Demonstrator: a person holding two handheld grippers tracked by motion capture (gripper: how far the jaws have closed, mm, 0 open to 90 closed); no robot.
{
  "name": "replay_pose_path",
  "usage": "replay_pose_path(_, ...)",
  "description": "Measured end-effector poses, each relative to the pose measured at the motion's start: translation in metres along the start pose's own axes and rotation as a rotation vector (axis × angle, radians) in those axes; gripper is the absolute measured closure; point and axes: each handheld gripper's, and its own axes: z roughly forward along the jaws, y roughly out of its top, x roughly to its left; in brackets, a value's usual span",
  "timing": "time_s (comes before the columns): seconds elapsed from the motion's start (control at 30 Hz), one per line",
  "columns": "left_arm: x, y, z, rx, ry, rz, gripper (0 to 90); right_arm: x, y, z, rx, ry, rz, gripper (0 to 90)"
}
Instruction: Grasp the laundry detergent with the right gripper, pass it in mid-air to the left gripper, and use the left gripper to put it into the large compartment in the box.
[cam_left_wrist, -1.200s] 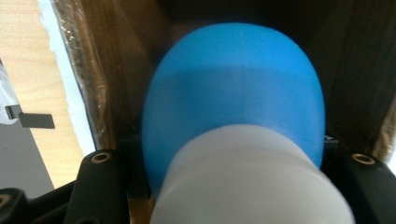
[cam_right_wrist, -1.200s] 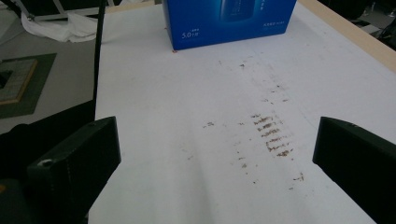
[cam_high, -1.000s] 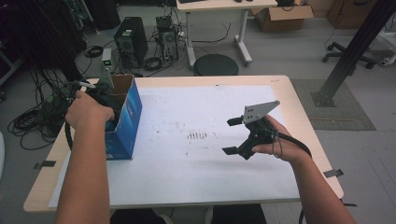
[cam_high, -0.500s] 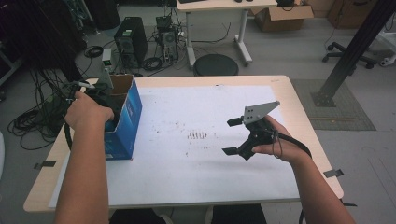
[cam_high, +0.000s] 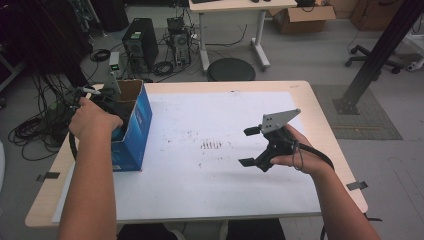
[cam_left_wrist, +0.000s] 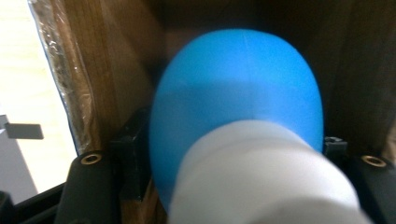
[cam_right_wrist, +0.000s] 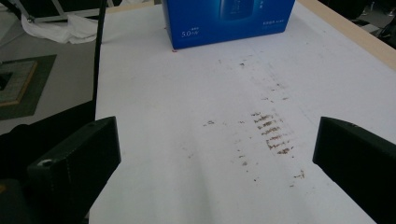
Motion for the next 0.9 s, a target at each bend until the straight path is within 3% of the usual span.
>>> replay_pose_path(0.7, -0.003, -0.006, -0.021, -0.027, 0.016, -0.013, 31.1, 0.002, 0.000, -0.002, -0.009, 0.001, -0.003, 0.9)
replay_pose_path(0.9, -0.003, -0.009, -0.030, -0.037, 0.013, -0.015, 26.4, 0.003, 0.002, -0.002, -0.013, 0.004, -0.008, 0.9)
